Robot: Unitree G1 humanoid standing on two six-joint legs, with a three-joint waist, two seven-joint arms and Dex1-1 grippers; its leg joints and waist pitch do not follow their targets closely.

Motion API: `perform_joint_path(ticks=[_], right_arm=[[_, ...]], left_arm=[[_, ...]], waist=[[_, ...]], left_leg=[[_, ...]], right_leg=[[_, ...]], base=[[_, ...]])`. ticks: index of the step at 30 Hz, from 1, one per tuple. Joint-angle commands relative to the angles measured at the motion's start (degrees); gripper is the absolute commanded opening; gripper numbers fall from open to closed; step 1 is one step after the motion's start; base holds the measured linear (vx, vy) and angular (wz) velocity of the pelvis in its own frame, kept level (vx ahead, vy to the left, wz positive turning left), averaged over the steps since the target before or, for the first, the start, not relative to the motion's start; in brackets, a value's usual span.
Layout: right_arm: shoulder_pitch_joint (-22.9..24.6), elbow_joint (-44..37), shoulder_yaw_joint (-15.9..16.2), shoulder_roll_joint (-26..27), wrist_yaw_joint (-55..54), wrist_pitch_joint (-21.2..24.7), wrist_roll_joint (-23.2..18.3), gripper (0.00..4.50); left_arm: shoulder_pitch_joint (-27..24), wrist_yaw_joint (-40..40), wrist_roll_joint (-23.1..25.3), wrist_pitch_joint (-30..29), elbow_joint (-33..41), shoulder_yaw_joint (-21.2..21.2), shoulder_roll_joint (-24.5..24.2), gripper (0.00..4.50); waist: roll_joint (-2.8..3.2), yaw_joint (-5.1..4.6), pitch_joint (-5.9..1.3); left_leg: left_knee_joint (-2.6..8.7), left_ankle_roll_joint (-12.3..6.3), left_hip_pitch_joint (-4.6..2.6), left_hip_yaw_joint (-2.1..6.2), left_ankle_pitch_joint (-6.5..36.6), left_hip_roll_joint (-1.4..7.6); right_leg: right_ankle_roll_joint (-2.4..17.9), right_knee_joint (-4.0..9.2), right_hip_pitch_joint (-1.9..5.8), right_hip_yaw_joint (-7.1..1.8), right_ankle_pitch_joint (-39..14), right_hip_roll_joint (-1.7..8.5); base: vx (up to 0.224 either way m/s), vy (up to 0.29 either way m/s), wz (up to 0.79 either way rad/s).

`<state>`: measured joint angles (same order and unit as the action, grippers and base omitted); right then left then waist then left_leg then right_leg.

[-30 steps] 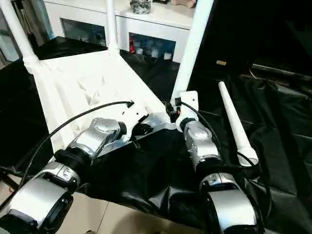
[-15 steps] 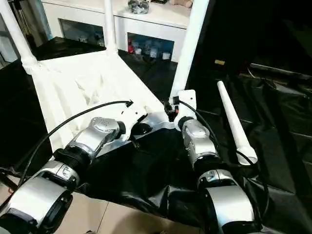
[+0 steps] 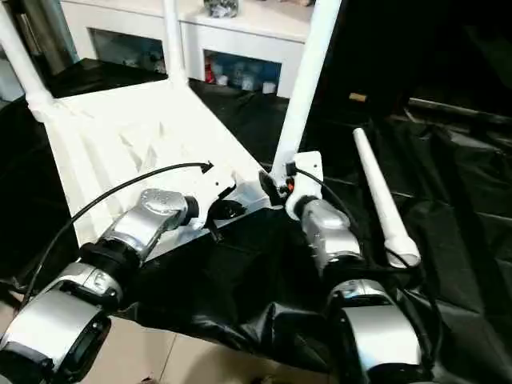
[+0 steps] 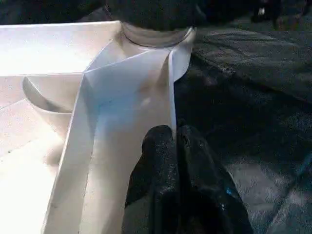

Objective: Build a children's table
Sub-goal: Rotate leg to tighten

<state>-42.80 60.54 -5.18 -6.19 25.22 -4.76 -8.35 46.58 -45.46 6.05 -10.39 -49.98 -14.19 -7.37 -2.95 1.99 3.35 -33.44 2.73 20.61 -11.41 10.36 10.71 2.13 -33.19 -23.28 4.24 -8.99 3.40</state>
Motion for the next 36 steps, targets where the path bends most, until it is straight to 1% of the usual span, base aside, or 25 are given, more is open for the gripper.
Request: perform_joint_path(ticks=[1, 2, 3, 4, 6, 7, 8, 9, 11, 12, 14, 15, 17, 19, 21, 22, 23, 25, 26, 27, 28, 30, 31, 35, 36], right_arm=[[1.12, -1.37, 1.68, -0.33, 4.24, 1.67, 0.29, 3.94], [1.33, -1.97, 1.73, -0.79, 5.38, 1.81, 0.24, 3.94], [1.46, -2.33, 1.76, -1.08, 6.06, 1.88, 0.24, 3.94], [1.53, -2.53, 1.79, -1.19, 6.37, 1.95, 0.19, 3.94], [1.89, -3.62, 1.91, -1.82, 8.16, 2.28, 0.0, 3.94], [2.16, -4.39, 2.08, -2.24, 9.49, 2.57, -0.11, 3.94], [2.48, -5.16, 2.28, -2.65, 10.87, 2.82, -0.18, 3.94], [2.85, -6.01, 2.55, -3.08, 12.27, 3.08, -0.26, 3.94], [4.14, -8.66, 3.49, -4.19, 15.57, 3.59, -0.51, 3.94], [4.14, -8.66, 3.49, -4.19, 15.57, 3.59, -0.51, 3.94], [6.21, -12.47, 4.6, -5.59, 19.75, 4.5, -1.07, 3.94], [6.65, -13.24, 4.79, -5.85, 20.58, 4.72, -1.22, 3.94], [9.14, -17.64, 5.78, -7.34, 24.72, 6.48, -1.96, 3.94], [11.14, -20.96, 6.66, -8.68, 27.53, 7.69, -2.34, 3.94], [11.14, -20.96, 6.66, -8.68, 27.53, 7.69, -2.34, 3.94], [12.52, -23.35, 7.25, -9.66, 29.22, 8.72, -2.6, 3.94], [13.09, -24.32, 7.5, -10.11, 29.91, 9.12, -2.71, 3.94], [14.1, -25.97, 7.96, -10.95, 31.2, 9.73, -2.89, 3.94], [15.77, -29.04, 8.65, -12.29, 33.47, 11.31, -3.36, 3.94], [16.03, -29.55, 8.79, -12.52, 33.95, 11.58, -3.46, 3.94], [16.41, -30.35, 8.94, -12.8, 34.43, 12.07, -3.58, 3.94], [16.77, -31.02, 9.14, -13.11, 35.07, 12.29, -3.66, 3.94], [17.54, -32.42, 9.44, -13.63, 36.24, 12.89, -3.76, 3.78], [18.01, -33.18, 9.86, -14.0, 37.07, 13.43, -3.77, 3.49], [18.15, -33.34, 10.1, -14.13, 37.26, 13.57, -3.69, 3.49]], left_arm=[[0.35, -2.39, -1.26, 2.75, 4.03, -0.49, 0.02, 0.0], [0.11, -2.83, -1.26, 2.78, 4.27, -0.51, -0.27, 0.0], [-0.03, -3.07, -1.27, 2.76, 4.41, -0.49, -0.44, 0.0], [-0.1, -3.2, -1.27, 2.79, 4.48, -0.51, -0.52, 0.0], [-0.48, -3.94, -1.3, 2.87, 4.94, -0.6, -0.96, 0.0], [-0.76, -4.76, -1.39, 3.1, 5.35, -0.71, -1.31, 0.0], [-1.07, -5.65, -1.5, 3.13, 5.84, -0.79, -1.64, 0.0], [-1.34, -6.54, -1.59, 3.2, 6.31, -0.91, -2.01, 0.0], [-2.02, -8.67, -1.95, 3.59, 7.54, -1.1, -2.95, 0.0], [-2.02, -8.67, -1.95, 3.59, 7.54, -1.1, -2.95, 0.0], [-2.72, -11.34, -2.73, 4.01, 8.9, -1.08, -4.02, 0.0], [-2.85, -11.84, -2.9, 3.94, 9.17, -1.05, -4.2, 0.0], [-3.41, -14.51, -3.41, 4.34, 10.23, -1.18, -5.38, 0.0], [-4.01, -16.93, -3.55, 5.56, 10.89, -1.64, -6.55, 0.0], [-4.01, -16.93, -3.55, 5.56, 10.89, -1.64, -6.55, 0.0], [-4.55, -18.75, -3.8, 5.8, 11.64, -1.91, -7.31, 0.0], [-4.8, -19.67, -3.95, 5.9, 12.05, -2.05, -7.66, 0.0], [-5.36, -21.38, -4.29, 5.82, 12.96, -2.31, -8.3, 0.0], [-6.22, -24.11, -4.95, 5.73, 14.5, -2.68, -9.28, 0.0], [-6.37, -24.61, -5.06, 5.66, 14.77, -2.77, -9.47, 0.0], [-6.56, -25.16, -5.19, 5.56, 15.11, -2.88, -9.69, 0.0], [-6.78, -25.73, -5.3, 5.65, 15.39, -2.99, -9.94, 0.0], [-7.29, -26.97, -5.43, 5.85, 16.01, -3.23, -10.45, 0.0], [-7.77, -28.2, -5.54, 5.75, 16.69, -3.5, -10.94, 0.0], [-7.96, -28.61, -5.57, 5.7, 16.95, -3.58, -11.13, 0.0]], waist=[[0.45, 0.49, -3.99], [0.43, 0.56, -4.07], [0.43, 0.65, -4.24], [0.52, 0.76, -4.36], [0.47, 0.97, -4.5], [0.49, 1.02, -4.44], [0.76, 1.09, -4.41], [0.56, 1.11, -4.35], [0.43, 1.31, -4.16], [0.5, 1.35, -4.2], [0.51, 1.52, -4.04], [0.51, 1.52, -4.04], [0.43, 1.94, -4.1], [0.61, 2.31, -4.07], [0.52, 2.48, -4.11], [0.48, 2.7, -4.11], [0.58, 3.06, -4.04], [0.62, 3.22, -4.05], [0.54, 3.41, -4.05], [0.49, 3.53, -4.08], [0.61, 3.53, -4.0], [0.54, 3.54, -4.03], [0.5, 3.64, -3.94], [0.43, 3.71, -3.95], [0.46, 3.74, -3.94]], left_leg=[[3.79, -2.89, -0.6, 1.36, 12.97, 2.98], [3.74, -3.19, -0.54, 1.33, 12.06, 3.01], [3.59, -4.08, -0.34, 1.26, 9.87, 2.97], [3.49, -4.48, -0.42, 1.19, 8.9, 3.03], [3.26, -6.12, -0.12, 1.1, 5.9, 2.99], [3.25, -6.61, -0.14, 1.08, 5.49, 3.02], [3.28, -6.65, -0.16, 1.09, 5.6, 3.04], [3.27, -6.75, -0.13, 1.06, 6.1, 3.02], [3.36, -6.24, -0.17, 1.08, 7.51, 3.06], [3.36, -6.01, -0.25, 1.09, 7.57, 3.12], [3.48, -5.18, -0.41, 1.1, 8.48, 3.19], [3.48, -5.18, -0.41, 1.1, 8.48, 3.19], [3.44, -5.06, -0.4, 1.05, 8.07, 3.32], [3.45, -4.93, -0.44, 0.99, 7.83, 3.42], [3.41, -4.76, -0.43, 0.96, 7.72, 3.41], [3.37, -4.49, -0.38, 0.98, 7.65, 3.29], [3.43, -4.29, -0.49, 0.99, 7.9, 3.42], [3.4, -4.06, -0.57, 0.91, 8.23, 3.39], [3.45, -3.83, -0.51, 0.98, 8.12, 3.41], [3.43, -3.86, -0.51, 0.97, 7.86, 3.45], [3.44, -3.9, -0.54, 0.9, 8.31, 3.44], [3.43, -3.55, -0.49, 0.95, 8.72, 3.44], [3.44, -3.11, -0.57, 0.96, 9.4, 3.38], [3.49, -2.61, -0.59, 1.06, 9.57, 3.35], [3.46, -2.61, -0.65, 1.01, 9.61, 3.29]], right_leg=[[12.67, 3.82, 2.88, -3.18, -14.23, 5.57], [12.95, 3.58, 2.94, -3.19, -12.83, 5.54], [13.59, 3.15, 3.1, -3.16, -9.74, 5.39], [14.06, 2.93, 3.04, -3.17, -8.1, 5.38], [15.34, 2.3, 3.24, -3.11, -3.4, 5.35], [15.64, 2.23, 3.18, -3.07, -2.73, 5.3], [15.73, 2.21, 3.22, -3.08, -2.67, 5.3], [15.6, 2.34, 3.28, -3.03, -3.2, 5.3], [14.96, 2.67, 3.33, -3.06, -5.98, 5.37], [14.81, 2.67, 3.25, -3.08, -6.46, 5.4], [14.09, 2.93, 3.12, -3.07, -8.55, 5.28], [14.09, 2.93, 3.12, -3.07, -8.55, 5.28], [13.51, 2.8, 3.22, -3.09, -8.51, 5.27], [13.27, 2.82, 3.07, -3.0, -8.63, 5.18], [13.09, 2.68, 3.08, -3.02, -8.47, 5.16], [12.93, 2.77, 3.07, -3.03, -8.9, 5.24], [12.56, 2.88, 3.04, -3.05, -9.65, 5.26], [12.43, 2.83, 2.92, -3.06, -10.03, 5.19], [12.18, 2.79, 3.01, -3.03, -9.96, 5.16], [12.0, 2.73, 3.06, -3.06, -9.72, 5.15], [12.05, 2.82, 2.83, -3.02, -10.1, 5.09], [11.97, 2.81, 2.85, -3.0, -10.91, 5.19], [11.44, 3.1, 2.74, -3.01, -12.73, 5.22], [10.68, 3.21, 2.72, -3.07, -14.05, 5.32], [10.52, 3.26, 2.65, -3.07, -14.15, 5.21]], base=[[0.0, 0.0, 0.0], [0.0, 0.0, 0.0], [0.0, 0.0, 0.0], [0.0, 0.0, 0.0], [0.0, 0.0, 0.0], [0.0, 0.0, 0.0], [0.0, 0.0, 0.0], [0.0, 0.0, 0.0], [0.0, 0.0, 0.0], [0.0, 0.0, 0.0], [0.0, 0.0, 0.0], [0.0, 0.0, 0.0], [0.0, 0.0, 0.0], [0.0, 0.0, 0.0], [0.0, 0.0, 0.0], [0.0, 0.0, 0.0], [0.0, 0.0, 0.0], [0.0, 0.0, 0.0], [0.0, 0.0, 0.0], [0.0, 0.0, 0.0], [0.0, 0.0, 0.0], [0.0, 0.0, 0.0], [0.0, 0.0, 0.0], [0.0, 0.0, 0.0], [0.0, 0.0, 0.0]])
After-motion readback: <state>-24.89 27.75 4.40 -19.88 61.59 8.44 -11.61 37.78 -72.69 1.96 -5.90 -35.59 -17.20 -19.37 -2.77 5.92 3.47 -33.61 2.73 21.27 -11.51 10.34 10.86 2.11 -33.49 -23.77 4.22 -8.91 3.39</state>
